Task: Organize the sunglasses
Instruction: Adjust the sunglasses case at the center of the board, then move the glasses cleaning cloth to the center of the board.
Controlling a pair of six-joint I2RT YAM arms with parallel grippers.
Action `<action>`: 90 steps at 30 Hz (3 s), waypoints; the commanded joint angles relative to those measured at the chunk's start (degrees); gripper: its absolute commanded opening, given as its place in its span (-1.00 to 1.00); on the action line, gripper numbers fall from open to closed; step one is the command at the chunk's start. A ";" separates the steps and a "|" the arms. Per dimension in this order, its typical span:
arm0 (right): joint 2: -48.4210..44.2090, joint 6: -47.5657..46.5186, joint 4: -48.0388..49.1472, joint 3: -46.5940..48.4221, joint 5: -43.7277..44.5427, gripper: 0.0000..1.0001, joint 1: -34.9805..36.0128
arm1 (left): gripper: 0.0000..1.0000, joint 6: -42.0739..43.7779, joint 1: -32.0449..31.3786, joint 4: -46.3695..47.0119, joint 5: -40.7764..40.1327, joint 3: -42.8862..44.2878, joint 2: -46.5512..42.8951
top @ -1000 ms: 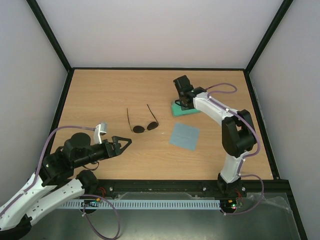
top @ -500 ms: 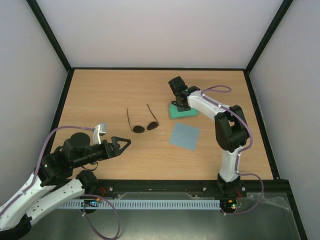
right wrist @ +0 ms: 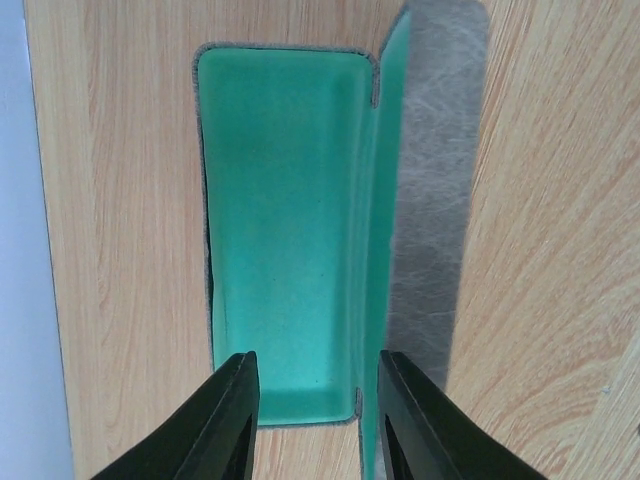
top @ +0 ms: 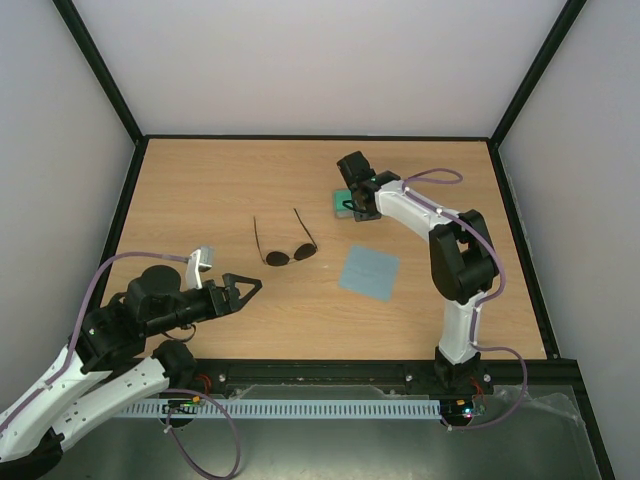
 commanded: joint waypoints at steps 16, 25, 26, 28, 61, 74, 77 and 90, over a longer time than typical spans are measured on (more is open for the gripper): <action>-4.04 -1.18 6.81 -14.27 1.99 -0.97 0.34 | 0.98 0.12 0.25 2.09 1.21 -1.75 0.06; -6.52 -2.21 9.85 -19.80 2.31 -0.97 0.36 | 0.98 -0.02 0.25 2.39 1.15 -2.12 0.16; -6.74 -2.61 9.76 -19.69 2.63 -0.97 0.38 | 0.98 -0.02 0.24 2.46 1.14 -2.14 0.16; -7.26 -2.93 9.53 -19.64 3.02 -0.97 0.38 | 0.98 -0.06 0.29 2.77 1.12 -2.34 0.25; -48.90 -53.96 1.62 -50.53 -20.10 -0.07 1.14 | 0.98 7.90 0.33 19.29 -0.31 -9.59 19.77; -32.31 -60.16 10.90 -41.55 -21.22 -0.27 7.41 | 0.98 12.50 0.78 23.01 -0.74 -7.92 29.87; -29.75 -60.33 10.99 -39.35 -20.55 -0.27 10.89 | 0.98 12.34 1.75 22.02 -0.67 -7.64 28.91; -19.38 -61.23 19.04 -39.48 -24.61 -0.29 13.21 | 0.98 9.93 4.64 15.89 -1.08 -6.59 18.88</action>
